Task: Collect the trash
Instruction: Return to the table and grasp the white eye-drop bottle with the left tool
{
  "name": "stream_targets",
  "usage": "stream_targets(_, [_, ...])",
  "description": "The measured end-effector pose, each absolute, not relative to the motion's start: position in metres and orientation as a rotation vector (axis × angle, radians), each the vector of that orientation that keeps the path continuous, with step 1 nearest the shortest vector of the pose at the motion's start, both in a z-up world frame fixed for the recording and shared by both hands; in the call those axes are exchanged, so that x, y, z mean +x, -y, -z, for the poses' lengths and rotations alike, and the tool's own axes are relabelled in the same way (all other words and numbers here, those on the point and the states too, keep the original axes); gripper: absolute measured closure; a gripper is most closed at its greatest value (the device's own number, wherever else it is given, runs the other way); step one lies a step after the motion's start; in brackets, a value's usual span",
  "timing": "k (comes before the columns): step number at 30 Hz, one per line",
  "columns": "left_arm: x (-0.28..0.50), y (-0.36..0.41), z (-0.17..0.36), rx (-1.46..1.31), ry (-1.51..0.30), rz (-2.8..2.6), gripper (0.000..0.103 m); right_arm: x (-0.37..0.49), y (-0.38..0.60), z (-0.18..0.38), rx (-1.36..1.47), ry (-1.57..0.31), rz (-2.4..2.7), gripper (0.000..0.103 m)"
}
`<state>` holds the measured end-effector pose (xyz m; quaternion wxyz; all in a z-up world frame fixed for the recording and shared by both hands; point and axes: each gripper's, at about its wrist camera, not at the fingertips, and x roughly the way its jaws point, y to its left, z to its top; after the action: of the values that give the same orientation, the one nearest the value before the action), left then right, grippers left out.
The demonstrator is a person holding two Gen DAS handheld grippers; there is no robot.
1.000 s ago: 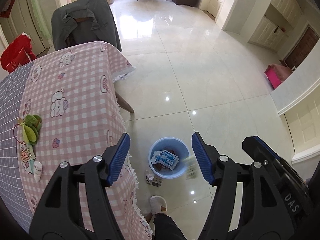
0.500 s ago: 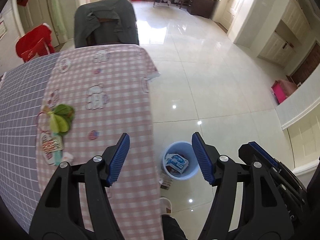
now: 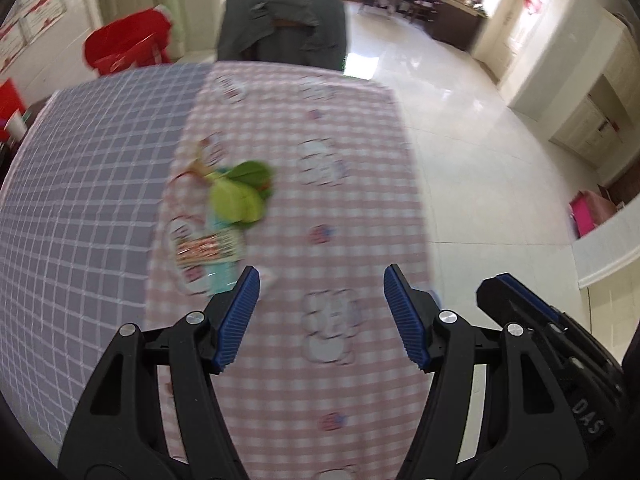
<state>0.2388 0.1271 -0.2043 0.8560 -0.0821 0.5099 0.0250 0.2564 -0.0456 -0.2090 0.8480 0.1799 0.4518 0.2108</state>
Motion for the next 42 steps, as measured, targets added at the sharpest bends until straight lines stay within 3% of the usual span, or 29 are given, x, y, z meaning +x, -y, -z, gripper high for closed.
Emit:
stream_targets(8, [0.238, -0.19, 0.249, -0.242, -1.163, -0.096, 0.039, 0.268, -0.027, 0.244, 0.301, -1.061, -0.509, 0.07])
stream_targets(19, [0.264, -0.185, 0.294, -0.229, -1.232, 0.015, 0.047, 0.291, -0.036, 0.28, 0.286, -1.13, -0.438, 0.069])
stream_targets(21, [0.269, -0.181, 0.301, -0.203, -1.245, 0.027, 0.051, 0.293, -0.034, 0.283, 0.289, -1.14, -0.428, 0.069])
stream_targets(25, [0.276, -0.174, 0.31, -0.175, -1.264, 0.075, 0.077, 0.298, -0.036, 0.289, 0.281, -1.153, -0.42, 0.069])
stream_targets(36, [0.254, -0.253, 0.276, -0.367, -1.11, -0.094, 0.078, 0.308, -0.084, 0.293, 0.203, -1.153, -0.536, 0.067])
stream_targets(42, [0.248, -0.294, 0.286, -0.408, -1.125, -0.193, 0.078, 0.303, -0.13, 0.311, 0.058, -1.167, -0.615, 0.059])
